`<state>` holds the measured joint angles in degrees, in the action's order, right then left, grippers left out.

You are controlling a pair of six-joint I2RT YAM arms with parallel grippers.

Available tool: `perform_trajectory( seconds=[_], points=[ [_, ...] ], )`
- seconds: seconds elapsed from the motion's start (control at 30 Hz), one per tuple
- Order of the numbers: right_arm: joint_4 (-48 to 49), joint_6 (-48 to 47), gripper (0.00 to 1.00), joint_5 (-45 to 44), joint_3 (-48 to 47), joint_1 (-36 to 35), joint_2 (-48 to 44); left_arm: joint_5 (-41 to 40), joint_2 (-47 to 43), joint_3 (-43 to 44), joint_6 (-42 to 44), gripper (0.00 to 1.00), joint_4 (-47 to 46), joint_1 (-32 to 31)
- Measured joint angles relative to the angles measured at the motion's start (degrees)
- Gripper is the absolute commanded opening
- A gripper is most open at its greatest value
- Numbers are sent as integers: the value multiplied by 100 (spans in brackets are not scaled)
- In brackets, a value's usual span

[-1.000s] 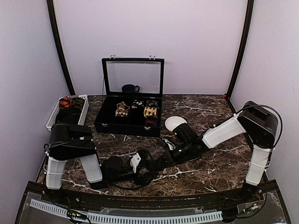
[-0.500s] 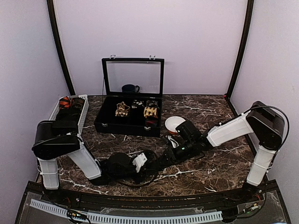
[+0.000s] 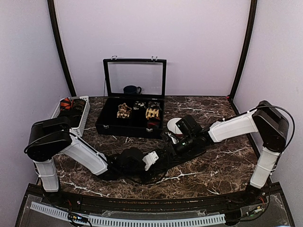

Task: Roll the ties
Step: Roll the tie at the center of the board.

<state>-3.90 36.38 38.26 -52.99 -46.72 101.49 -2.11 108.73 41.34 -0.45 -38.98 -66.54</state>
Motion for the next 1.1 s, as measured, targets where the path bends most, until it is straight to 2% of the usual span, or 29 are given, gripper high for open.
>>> perform_trajectory(
  seconds=[0.13, 0.33, 0.5, 0.63, 0.7, 0.77, 0.9, 0.97, 1.1],
  points=[
    [-90, -118, 33, 111, -251, -44, 352, 52, 0, 55, -24, 38, 118, 11],
    [-496, -472, 42, 146, -472, -52, 603, 205, 0, 55, -68, 38, 162, 76],
    [-839, -688, 35, 98, -610, -55, 597, 278, 0, 63, -68, 38, 179, 114],
    [-1117, -857, 46, 76, -717, -55, 603, 350, 0, 66, -68, 38, 181, 149],
    [-1224, -920, 48, 85, -756, -55, 603, 374, 0, 74, -68, 37, 199, 170],
    [-1329, -970, 42, 81, -765, -55, 592, 400, 0, 94, -66, 37, 232, 179],
    [-1506, -1045, 16, 87, -802, -55, 614, 446, 0, 103, -66, 38, 247, 190],
    [-1567, -1121, 1, 120, -887, -55, 673, 466, 0, 109, -61, 39, 262, 199],
    [-1589, -1231, 0, 175, -955, -48, 748, 555, 11, 127, -24, 51, 289, 245]
  ],
)
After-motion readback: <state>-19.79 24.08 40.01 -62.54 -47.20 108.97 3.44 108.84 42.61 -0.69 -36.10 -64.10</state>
